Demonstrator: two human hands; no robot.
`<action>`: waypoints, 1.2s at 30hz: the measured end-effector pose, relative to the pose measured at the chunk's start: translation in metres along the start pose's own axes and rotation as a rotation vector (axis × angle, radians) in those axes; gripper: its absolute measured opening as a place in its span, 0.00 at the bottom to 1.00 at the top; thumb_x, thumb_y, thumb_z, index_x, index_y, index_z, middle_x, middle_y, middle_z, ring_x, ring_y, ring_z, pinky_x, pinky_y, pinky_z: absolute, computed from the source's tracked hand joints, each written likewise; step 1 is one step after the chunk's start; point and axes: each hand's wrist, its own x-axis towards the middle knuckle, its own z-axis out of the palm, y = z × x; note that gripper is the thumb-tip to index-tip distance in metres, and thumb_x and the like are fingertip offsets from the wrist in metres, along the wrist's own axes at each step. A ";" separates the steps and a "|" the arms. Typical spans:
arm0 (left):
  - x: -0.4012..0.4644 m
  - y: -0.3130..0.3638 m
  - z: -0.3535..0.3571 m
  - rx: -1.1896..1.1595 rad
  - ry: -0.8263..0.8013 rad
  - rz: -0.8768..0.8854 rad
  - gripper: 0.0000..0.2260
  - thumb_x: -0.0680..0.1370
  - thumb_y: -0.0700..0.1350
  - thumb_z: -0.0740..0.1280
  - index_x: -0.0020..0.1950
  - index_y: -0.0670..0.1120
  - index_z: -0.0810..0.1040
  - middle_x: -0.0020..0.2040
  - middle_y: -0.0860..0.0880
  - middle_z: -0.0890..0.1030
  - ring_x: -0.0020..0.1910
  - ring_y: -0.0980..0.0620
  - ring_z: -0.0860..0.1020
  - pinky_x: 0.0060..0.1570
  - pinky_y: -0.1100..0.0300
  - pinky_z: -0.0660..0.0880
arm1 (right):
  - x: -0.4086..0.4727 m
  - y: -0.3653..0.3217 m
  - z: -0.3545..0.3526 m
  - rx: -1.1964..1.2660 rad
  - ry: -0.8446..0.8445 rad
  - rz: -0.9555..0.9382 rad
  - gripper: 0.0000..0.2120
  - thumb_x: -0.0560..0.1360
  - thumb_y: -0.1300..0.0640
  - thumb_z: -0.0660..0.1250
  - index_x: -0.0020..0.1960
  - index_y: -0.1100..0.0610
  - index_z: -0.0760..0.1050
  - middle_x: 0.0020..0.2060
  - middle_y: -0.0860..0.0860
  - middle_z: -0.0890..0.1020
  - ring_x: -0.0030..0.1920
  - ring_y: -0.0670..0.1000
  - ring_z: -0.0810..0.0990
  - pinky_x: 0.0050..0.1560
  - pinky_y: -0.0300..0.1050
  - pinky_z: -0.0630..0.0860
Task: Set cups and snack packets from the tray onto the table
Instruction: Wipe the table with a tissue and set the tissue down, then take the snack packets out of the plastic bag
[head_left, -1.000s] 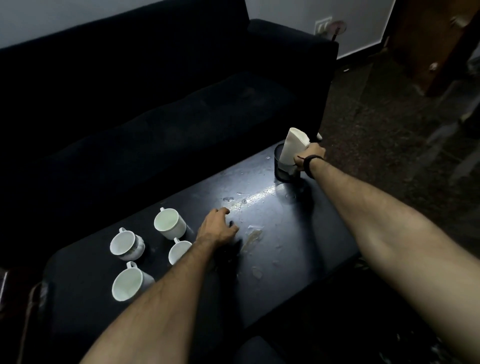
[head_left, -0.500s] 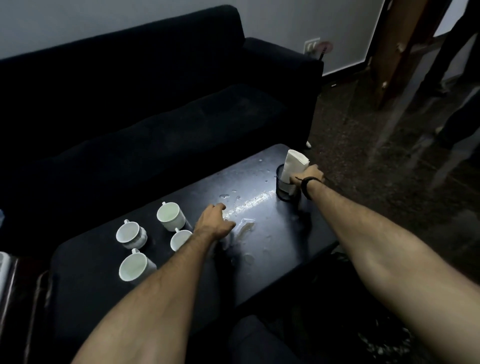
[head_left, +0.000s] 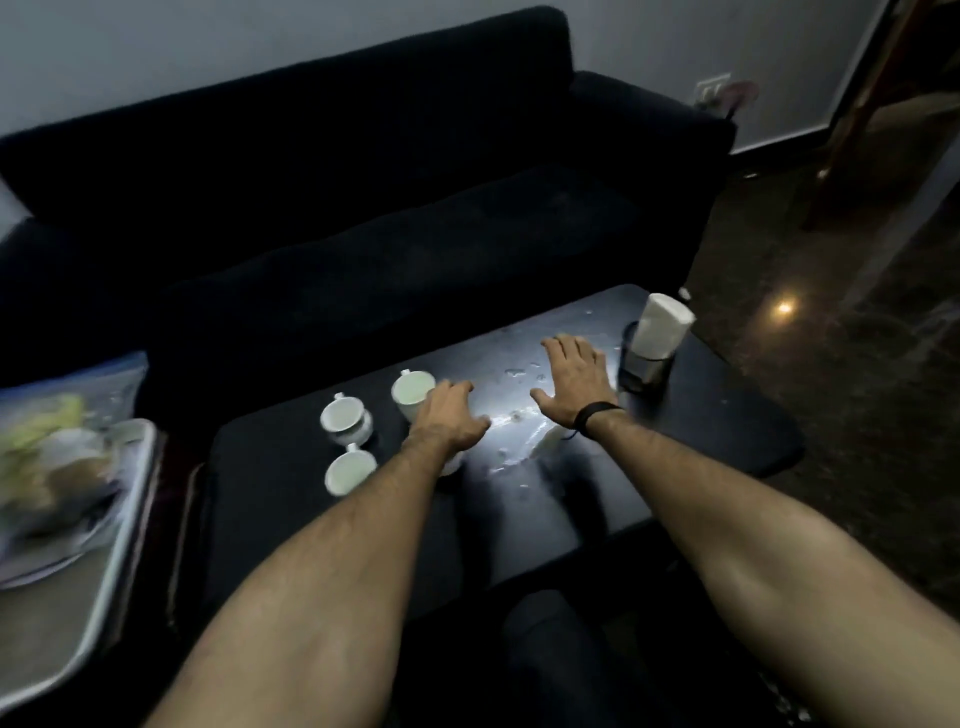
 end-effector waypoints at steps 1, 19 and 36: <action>-0.007 -0.011 -0.006 0.005 0.026 -0.021 0.29 0.74 0.55 0.69 0.73 0.47 0.68 0.71 0.45 0.69 0.70 0.43 0.69 0.68 0.51 0.67 | 0.004 -0.016 0.001 0.030 -0.068 -0.038 0.36 0.70 0.42 0.66 0.73 0.56 0.61 0.69 0.54 0.68 0.70 0.58 0.65 0.69 0.54 0.62; -0.176 -0.307 -0.116 -0.046 0.317 -0.517 0.31 0.75 0.57 0.67 0.74 0.45 0.65 0.73 0.41 0.65 0.72 0.40 0.66 0.67 0.48 0.68 | -0.009 -0.357 0.015 0.120 -0.354 -0.516 0.37 0.76 0.41 0.64 0.78 0.54 0.55 0.77 0.54 0.59 0.77 0.56 0.57 0.75 0.55 0.59; -0.153 -0.430 -0.033 -0.159 0.199 -0.788 0.34 0.80 0.64 0.49 0.81 0.49 0.45 0.81 0.44 0.43 0.80 0.45 0.41 0.73 0.35 0.41 | 0.022 -0.551 0.100 0.726 -0.560 -0.151 0.31 0.73 0.46 0.70 0.70 0.60 0.67 0.65 0.58 0.75 0.64 0.58 0.75 0.55 0.43 0.70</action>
